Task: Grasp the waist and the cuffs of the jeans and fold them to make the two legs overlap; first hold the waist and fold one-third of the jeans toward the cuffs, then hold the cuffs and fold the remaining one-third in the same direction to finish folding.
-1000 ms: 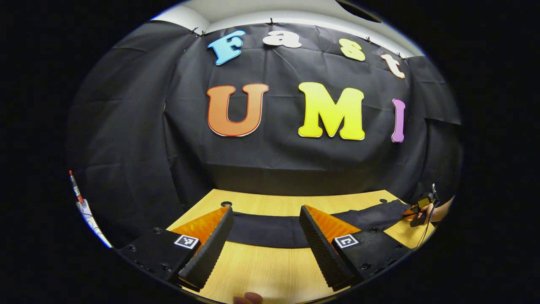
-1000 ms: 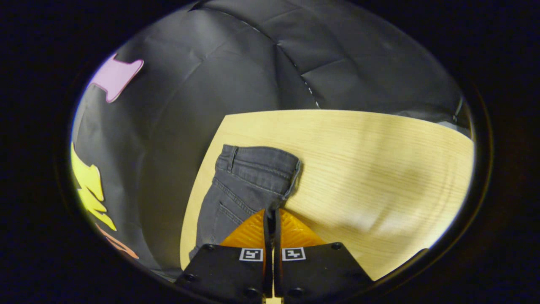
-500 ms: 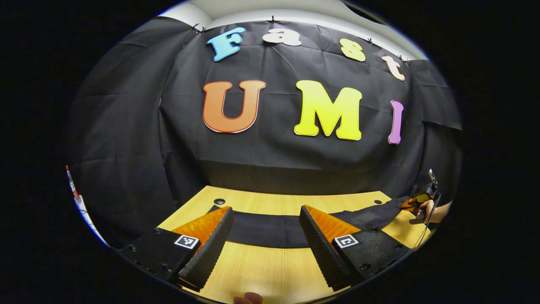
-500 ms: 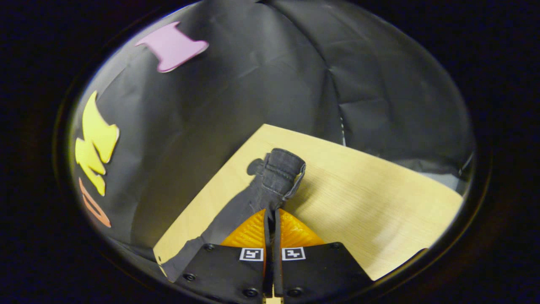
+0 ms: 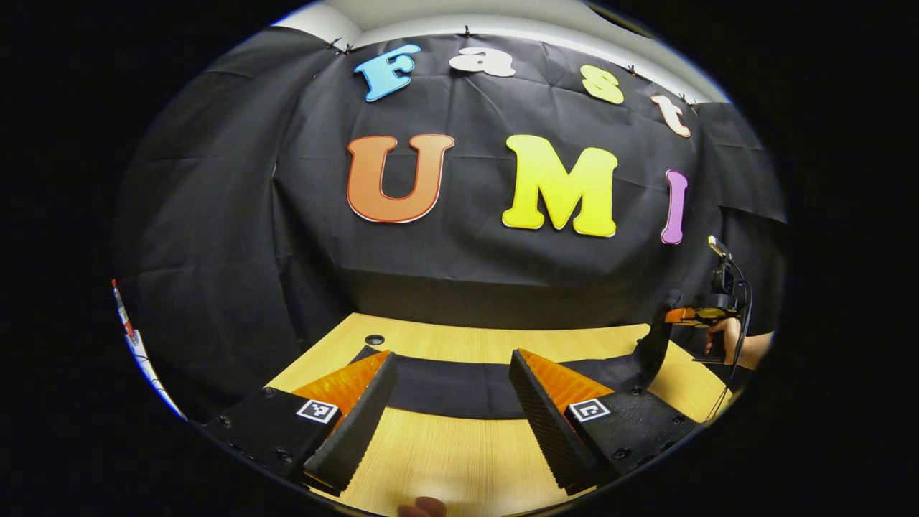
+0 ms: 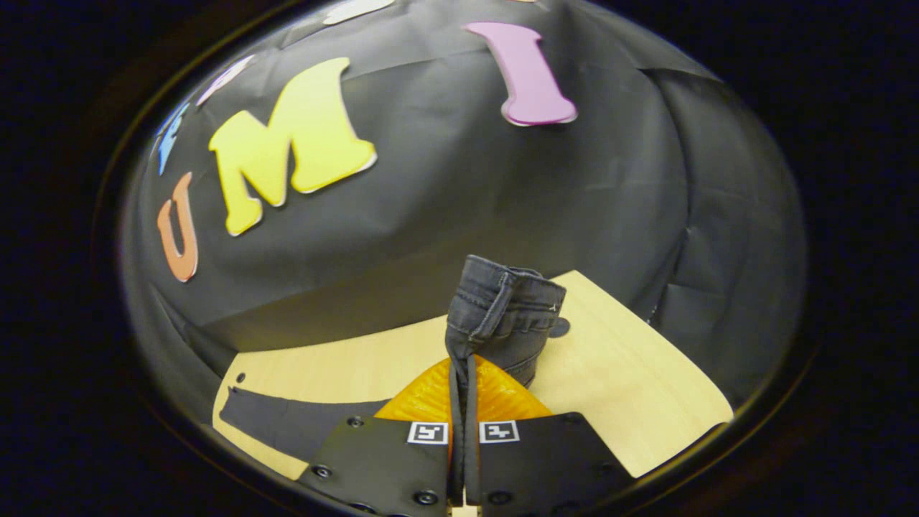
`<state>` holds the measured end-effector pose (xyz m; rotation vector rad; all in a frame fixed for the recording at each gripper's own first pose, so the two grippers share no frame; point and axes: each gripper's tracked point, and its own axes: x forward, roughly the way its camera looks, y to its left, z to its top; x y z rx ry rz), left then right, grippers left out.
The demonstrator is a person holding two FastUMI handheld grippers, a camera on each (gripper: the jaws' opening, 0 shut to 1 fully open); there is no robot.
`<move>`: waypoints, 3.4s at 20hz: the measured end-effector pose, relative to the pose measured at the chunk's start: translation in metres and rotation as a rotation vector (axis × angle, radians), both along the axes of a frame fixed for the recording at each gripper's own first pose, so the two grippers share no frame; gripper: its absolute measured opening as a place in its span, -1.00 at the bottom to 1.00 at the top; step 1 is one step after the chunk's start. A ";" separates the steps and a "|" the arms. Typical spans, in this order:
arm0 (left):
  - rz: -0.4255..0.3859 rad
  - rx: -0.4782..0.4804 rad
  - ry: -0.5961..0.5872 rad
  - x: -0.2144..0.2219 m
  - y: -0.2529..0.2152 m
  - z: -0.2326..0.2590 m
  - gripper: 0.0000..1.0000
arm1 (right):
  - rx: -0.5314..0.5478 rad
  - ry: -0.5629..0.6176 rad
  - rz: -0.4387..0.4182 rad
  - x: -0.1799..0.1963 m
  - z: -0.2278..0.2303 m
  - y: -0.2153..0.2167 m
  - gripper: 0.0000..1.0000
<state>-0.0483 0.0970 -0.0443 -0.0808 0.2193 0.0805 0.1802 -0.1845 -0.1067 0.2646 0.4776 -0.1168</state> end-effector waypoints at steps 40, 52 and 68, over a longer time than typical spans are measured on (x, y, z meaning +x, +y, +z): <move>0.111 -0.035 0.035 0.020 0.054 -0.028 1.00 | -0.228 0.014 0.643 -0.079 -0.081 0.247 0.97; 0.212 -0.367 0.281 0.053 0.090 -0.136 0.98 | -0.231 -0.253 0.414 -0.084 0.065 0.155 0.97; 0.462 -1.252 0.295 0.150 0.122 -0.217 0.98 | -0.347 -0.245 0.113 -0.124 0.113 0.011 0.97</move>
